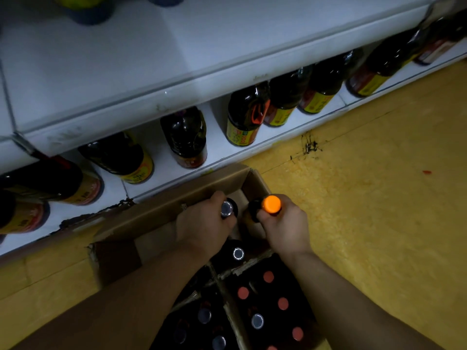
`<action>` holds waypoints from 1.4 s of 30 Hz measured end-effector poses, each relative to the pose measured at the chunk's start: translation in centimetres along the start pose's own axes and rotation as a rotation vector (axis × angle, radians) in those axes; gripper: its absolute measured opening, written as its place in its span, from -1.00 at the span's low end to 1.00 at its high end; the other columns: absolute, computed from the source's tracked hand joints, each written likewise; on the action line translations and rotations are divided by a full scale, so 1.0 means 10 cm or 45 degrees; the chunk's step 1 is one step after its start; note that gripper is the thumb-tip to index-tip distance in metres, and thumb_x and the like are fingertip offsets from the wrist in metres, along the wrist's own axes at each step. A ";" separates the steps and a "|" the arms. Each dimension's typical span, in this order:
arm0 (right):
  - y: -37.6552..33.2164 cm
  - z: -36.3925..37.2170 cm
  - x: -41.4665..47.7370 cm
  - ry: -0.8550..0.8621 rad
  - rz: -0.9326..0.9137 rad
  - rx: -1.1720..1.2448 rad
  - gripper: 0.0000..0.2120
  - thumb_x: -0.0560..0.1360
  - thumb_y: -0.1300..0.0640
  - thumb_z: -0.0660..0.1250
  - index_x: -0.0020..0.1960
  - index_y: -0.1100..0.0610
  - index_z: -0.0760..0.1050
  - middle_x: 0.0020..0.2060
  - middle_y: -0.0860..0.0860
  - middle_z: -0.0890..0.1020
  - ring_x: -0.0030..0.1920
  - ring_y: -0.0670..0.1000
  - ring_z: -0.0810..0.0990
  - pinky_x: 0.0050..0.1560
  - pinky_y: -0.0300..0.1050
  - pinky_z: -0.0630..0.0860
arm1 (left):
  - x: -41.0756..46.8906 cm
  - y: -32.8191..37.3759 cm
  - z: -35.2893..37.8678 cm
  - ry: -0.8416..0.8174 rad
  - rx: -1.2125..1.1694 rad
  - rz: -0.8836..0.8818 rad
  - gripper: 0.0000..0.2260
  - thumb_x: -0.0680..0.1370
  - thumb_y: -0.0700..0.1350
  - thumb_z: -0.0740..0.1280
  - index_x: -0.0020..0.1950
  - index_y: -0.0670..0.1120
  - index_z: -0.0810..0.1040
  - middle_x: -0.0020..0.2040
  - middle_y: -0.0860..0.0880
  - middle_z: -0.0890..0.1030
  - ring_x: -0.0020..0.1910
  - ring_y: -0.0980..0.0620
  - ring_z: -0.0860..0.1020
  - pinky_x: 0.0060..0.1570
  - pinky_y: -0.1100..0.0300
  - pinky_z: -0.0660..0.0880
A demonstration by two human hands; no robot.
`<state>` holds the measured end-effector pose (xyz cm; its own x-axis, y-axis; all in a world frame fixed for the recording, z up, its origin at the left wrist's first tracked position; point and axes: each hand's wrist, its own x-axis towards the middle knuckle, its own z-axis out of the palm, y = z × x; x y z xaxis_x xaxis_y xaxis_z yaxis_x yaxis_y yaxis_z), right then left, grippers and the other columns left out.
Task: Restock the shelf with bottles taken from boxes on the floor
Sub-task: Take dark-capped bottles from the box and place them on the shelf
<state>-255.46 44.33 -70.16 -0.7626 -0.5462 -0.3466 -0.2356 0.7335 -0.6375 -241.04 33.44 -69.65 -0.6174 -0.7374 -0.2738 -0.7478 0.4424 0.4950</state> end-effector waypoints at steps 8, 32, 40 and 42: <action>-0.50 -0.51 -0.36 0.014 -0.017 0.032 -0.76 0.44 0.09 0.49 0.10 0.00 0.62 -0.24 -0.06 0.69 -0.19 0.04 0.66 -0.14 -0.01 0.61 | -0.29 0.35 -0.70 0.060 -0.044 -0.029 -0.76 0.58 0.18 0.35 0.15 0.09 0.47 -0.05 0.04 0.66 -0.01 0.00 0.64 -0.14 0.14 0.49; -2.60 -2.61 -1.93 0.066 -0.150 0.106 -0.79 0.44 0.08 0.47 -0.25 0.07 0.46 -0.38 -0.01 0.57 -0.38 -0.02 0.46 -0.41 -0.12 0.37 | -1.57 1.72 -3.34 0.270 -0.294 -0.012 -0.80 0.49 0.07 0.40 -0.15 0.05 0.40 -0.34 0.06 0.54 -0.33 0.16 0.50 -0.32 0.10 0.44; -3.34 -3.34 -2.48 0.107 -0.304 0.038 -0.76 0.46 -0.02 0.45 -0.25 0.00 0.42 -0.37 -0.03 0.54 -0.34 -0.01 0.49 -0.39 -0.10 0.35 | -2.00 2.23 -4.31 0.343 -0.246 0.045 -0.76 0.43 0.13 0.40 -0.14 0.04 0.40 -0.29 0.06 0.51 -0.20 -0.06 0.52 -0.31 0.09 0.36; -3.50 -3.48 -2.56 0.127 -0.350 0.010 -0.76 0.45 -0.05 0.45 -0.23 0.03 0.45 -0.35 -0.02 0.56 -0.29 0.05 0.54 -0.32 0.00 0.42 | -2.07 2.35 -4.52 0.355 -0.201 0.078 -0.74 0.42 0.15 0.37 -0.13 0.02 0.40 -0.26 0.04 0.54 -0.17 -0.10 0.55 -0.29 0.07 0.42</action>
<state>-248.65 46.77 -14.99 -0.7262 -0.6814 -0.0910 -0.4371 0.5599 -0.7039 -234.77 36.04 -15.10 -0.5533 -0.8329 -0.0137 -0.6506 0.4218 0.6315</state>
